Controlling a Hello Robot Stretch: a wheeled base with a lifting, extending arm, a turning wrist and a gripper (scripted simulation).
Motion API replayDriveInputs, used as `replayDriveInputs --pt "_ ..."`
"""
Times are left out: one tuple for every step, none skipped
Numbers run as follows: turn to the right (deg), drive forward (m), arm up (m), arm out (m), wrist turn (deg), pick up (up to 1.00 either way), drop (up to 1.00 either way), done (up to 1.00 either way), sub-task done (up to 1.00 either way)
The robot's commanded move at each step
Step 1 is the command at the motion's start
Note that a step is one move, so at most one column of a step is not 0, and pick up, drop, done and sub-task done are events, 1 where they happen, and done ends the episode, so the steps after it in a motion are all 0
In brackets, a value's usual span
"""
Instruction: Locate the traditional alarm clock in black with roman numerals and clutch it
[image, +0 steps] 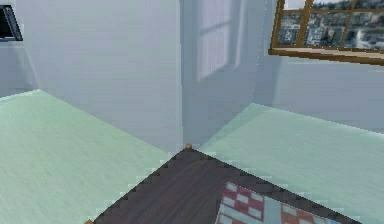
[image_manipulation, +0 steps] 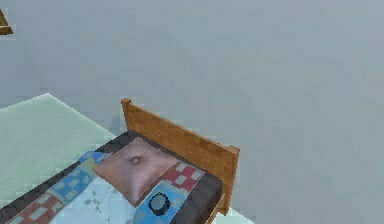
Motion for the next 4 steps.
replayDriveInputs --pt "0.0 0.00 0.04 0.00 0.0 0.00 0.00 0.00 0.00" --pt "0.0 0.00 0.00 0.30 0.0 0.00 0.00 0.00 0.00" --pt "0.0 0.00 0.00 0.00 45.0 0.00 0.00 0.00 0.00" --pt "0.0 0.00 0.00 0.00 45.0 0.00 0.00 0.00 0.00"
